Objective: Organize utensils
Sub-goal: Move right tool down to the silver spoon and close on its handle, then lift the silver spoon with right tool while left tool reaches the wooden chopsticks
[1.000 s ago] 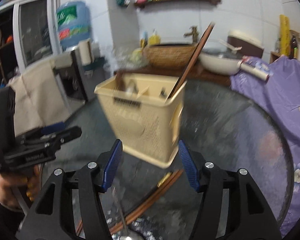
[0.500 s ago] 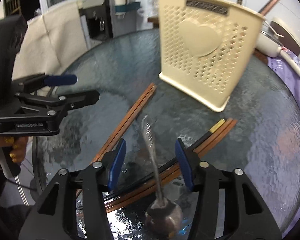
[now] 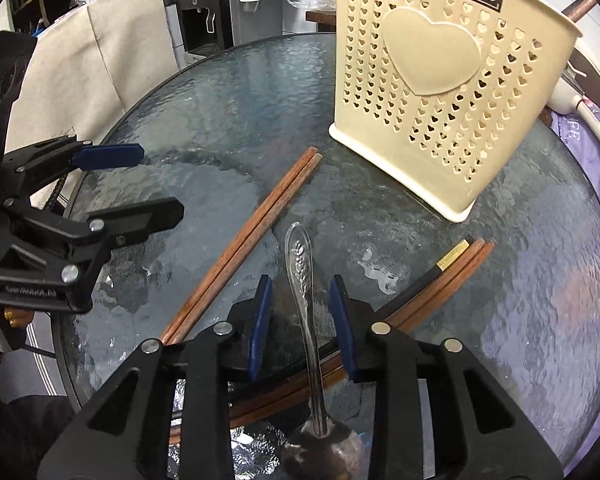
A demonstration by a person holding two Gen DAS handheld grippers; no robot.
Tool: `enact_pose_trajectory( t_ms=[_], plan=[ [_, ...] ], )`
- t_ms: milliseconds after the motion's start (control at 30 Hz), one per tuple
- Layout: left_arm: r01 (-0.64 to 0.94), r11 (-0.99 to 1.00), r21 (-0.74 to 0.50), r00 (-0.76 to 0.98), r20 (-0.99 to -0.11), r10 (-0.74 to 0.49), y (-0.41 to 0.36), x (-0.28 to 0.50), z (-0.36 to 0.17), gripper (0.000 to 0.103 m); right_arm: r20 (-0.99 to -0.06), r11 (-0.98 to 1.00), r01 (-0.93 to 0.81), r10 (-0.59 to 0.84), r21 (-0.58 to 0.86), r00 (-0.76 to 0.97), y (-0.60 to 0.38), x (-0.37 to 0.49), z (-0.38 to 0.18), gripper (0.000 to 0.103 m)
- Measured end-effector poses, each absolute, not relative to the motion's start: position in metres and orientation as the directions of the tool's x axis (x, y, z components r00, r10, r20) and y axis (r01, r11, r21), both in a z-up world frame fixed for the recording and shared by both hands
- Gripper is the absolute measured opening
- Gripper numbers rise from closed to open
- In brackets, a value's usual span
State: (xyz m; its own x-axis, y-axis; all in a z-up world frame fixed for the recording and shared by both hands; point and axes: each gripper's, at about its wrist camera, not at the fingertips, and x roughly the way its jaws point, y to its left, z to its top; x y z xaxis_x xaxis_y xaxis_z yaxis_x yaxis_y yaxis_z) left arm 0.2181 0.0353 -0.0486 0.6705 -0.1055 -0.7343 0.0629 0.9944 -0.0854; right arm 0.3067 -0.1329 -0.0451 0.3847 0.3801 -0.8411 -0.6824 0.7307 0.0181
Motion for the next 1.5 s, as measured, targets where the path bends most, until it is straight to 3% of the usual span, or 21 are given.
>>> enact_pose_trajectory(
  t_ms=[233, 500, 567, 967, 1233, 1400, 1500],
  plan=[
    [0.061, 0.995, -0.080, 0.667, -0.738, -0.100, 0.034, 0.219, -0.050, 0.080, -0.851, 0.707, -0.708, 0.375, 0.004, 0.369, -0.112, 0.309, -0.044, 0.014],
    [0.081, 0.993, -0.085, 0.653, -0.748, -0.117, 0.026, 0.223, -0.053, 0.079, -0.845, 0.728, -0.686, 0.378, 0.018, 0.379, -0.109, 0.308, -0.044, 0.011],
    [0.092, 0.992, -0.091, 0.649, -0.750, -0.129, 0.023, 0.225, -0.053, 0.079, -0.834, 0.738, -0.674, 0.393, 0.034, 0.388, -0.120, 0.306, -0.041, 0.002],
    [0.158, 0.985, -0.064, 0.621, -0.769, -0.149, -0.004, 0.233, -0.064, 0.074, -0.807, 0.787, -0.605, 0.431, 0.118, 0.403, -0.152, 0.311, -0.034, 0.002],
    [0.115, 0.993, -0.017, 0.620, -0.780, -0.085, 0.009, 0.234, -0.065, 0.071, -0.791, 0.793, -0.590, 0.453, 0.148, 0.411, -0.162, 0.306, -0.031, 0.002],
    [0.110, 0.986, -0.122, 0.613, -0.773, -0.164, 0.012, 0.238, -0.061, 0.071, -0.781, 0.795, -0.584, 0.466, 0.164, 0.416, -0.161, 0.307, -0.030, 0.002],
    [0.134, 0.988, -0.078, 0.608, -0.781, -0.144, 0.001, 0.243, -0.062, 0.071, -0.781, 0.798, -0.579, 0.465, 0.165, 0.418, -0.163, 0.306, -0.029, 0.002]
  ],
)
